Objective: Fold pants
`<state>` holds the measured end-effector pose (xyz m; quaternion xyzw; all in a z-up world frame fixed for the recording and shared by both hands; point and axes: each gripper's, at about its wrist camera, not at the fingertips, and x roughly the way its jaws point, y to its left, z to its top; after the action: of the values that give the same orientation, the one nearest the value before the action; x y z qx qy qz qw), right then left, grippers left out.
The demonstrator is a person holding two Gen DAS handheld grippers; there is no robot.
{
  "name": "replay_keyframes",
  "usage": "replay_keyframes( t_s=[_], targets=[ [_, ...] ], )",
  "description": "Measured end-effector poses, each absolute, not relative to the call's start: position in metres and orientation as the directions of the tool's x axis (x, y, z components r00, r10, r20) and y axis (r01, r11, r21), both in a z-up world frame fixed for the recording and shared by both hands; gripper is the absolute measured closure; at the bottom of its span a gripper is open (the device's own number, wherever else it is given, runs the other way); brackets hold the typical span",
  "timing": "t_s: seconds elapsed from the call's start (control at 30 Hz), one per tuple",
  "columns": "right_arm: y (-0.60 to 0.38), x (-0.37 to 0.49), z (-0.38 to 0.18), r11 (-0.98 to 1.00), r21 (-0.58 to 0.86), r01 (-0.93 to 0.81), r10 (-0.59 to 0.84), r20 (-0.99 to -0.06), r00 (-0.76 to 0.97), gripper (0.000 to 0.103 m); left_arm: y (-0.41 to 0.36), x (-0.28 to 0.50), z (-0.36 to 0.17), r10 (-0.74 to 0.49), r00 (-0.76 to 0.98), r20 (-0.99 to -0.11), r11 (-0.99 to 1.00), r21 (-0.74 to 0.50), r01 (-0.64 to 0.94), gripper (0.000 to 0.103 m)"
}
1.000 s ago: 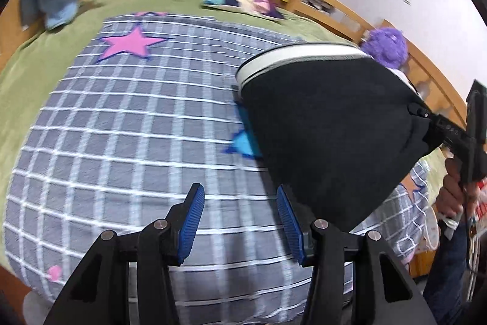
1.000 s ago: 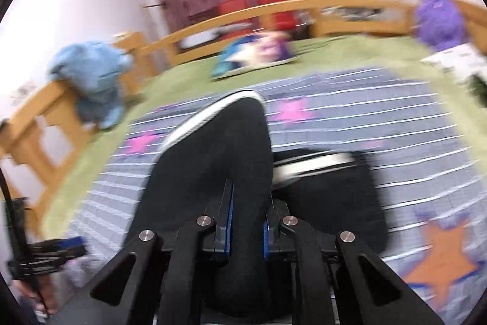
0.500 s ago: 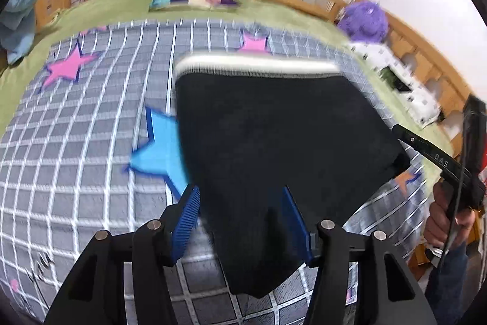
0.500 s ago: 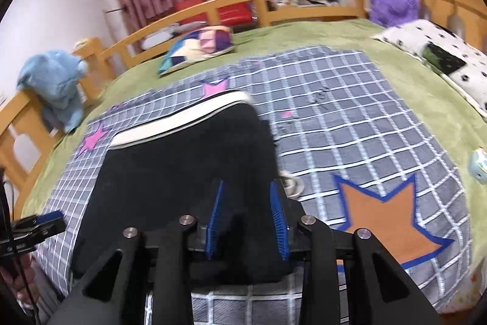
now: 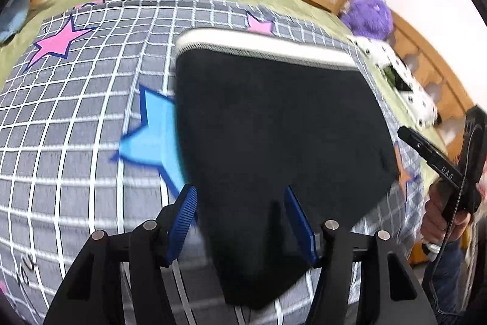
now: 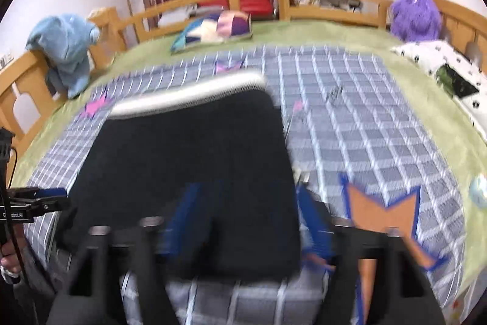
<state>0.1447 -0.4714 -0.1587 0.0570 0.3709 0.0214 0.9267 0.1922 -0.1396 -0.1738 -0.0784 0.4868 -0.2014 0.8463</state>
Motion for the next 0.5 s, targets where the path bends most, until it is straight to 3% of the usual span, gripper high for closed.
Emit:
replay_keyframes(
  t_s=[0.13, 0.2, 0.3, 0.5],
  targets=[
    [-0.492, 0.194, -0.176, 0.977, 0.213, 0.017, 0.148, -0.734, 0.663, 0.029, -0.137, 0.226, -0.186, -0.442, 0.434, -0.785, 0.897, -0.388, 0.212, 0.043],
    [-0.498, 0.218, -0.196, 0.974, 0.224, 0.039, 0.156, -0.785, 0.599, 0.036, -0.136, 0.237, -0.198, -0.447, 0.429, -0.785, 0.894, -0.407, 0.188, 0.043],
    [-0.507, 0.235, -0.212, 0.941, 0.336, 0.037, 0.256, -0.780, 0.571, 0.037, -0.139, 0.249, -0.214, -0.462, 0.410, -0.786, 0.886, -0.426, 0.182, 0.043],
    [-0.499, 0.251, -0.232, 0.939, 0.343, 0.024, 0.281, -0.805, 0.522, 0.041, -0.136, 0.264, -0.238, -0.525, 0.400, -0.751, 0.849, -0.499, 0.178, 0.037]
  ],
)
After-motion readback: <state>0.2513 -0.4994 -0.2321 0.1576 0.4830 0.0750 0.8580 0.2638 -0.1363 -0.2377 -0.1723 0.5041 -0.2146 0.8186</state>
